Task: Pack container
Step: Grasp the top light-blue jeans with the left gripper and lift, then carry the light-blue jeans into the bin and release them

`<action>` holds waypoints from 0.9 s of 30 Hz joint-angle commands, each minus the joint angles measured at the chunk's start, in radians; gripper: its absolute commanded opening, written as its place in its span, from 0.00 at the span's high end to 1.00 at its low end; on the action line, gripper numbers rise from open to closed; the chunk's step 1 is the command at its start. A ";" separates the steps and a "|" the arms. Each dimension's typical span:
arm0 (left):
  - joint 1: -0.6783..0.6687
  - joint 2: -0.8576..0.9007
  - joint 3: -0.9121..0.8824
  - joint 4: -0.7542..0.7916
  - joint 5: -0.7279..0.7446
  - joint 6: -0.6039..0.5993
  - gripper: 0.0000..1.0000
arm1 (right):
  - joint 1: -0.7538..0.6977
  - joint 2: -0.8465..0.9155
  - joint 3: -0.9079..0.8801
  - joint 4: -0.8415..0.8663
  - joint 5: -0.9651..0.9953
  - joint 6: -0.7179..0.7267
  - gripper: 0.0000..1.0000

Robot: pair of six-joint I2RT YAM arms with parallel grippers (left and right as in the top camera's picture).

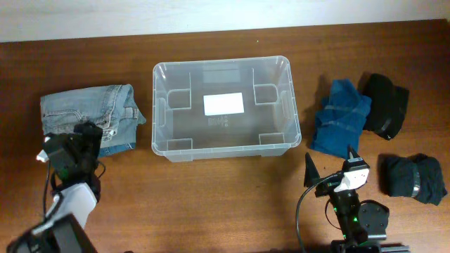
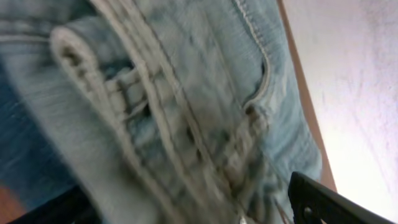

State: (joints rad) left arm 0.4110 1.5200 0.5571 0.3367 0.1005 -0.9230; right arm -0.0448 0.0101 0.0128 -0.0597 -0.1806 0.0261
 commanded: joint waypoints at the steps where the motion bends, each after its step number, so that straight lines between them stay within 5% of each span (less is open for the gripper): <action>1: -0.008 0.096 -0.001 0.119 0.021 -0.031 0.31 | 0.006 -0.006 -0.007 -0.004 0.009 0.005 0.02; 2: -0.008 0.120 -0.001 0.190 0.043 -0.034 0.60 | 0.006 -0.006 -0.007 -0.004 0.009 0.005 0.02; 3: -0.010 0.125 -0.001 0.227 0.060 -0.034 0.74 | 0.006 -0.006 -0.007 -0.004 0.009 0.005 0.02; 11: -0.016 0.111 0.041 0.524 0.363 -0.026 0.99 | 0.006 -0.006 -0.007 -0.004 0.009 0.005 0.02; 18: -0.074 -0.028 0.168 0.417 0.512 0.237 0.99 | 0.006 -0.006 -0.007 -0.004 0.009 0.005 0.02; 23: -0.198 -0.188 0.387 0.041 0.427 0.730 0.99 | 0.006 -0.006 -0.007 -0.004 0.009 0.005 0.02; 27: -0.305 -0.261 0.444 0.040 0.346 1.070 0.99 | 0.006 -0.006 -0.007 -0.004 0.009 0.005 0.02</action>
State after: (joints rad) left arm 0.1658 1.3422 0.9401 0.3294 0.4858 -0.2169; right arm -0.0448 0.0101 0.0128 -0.0597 -0.1806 0.0257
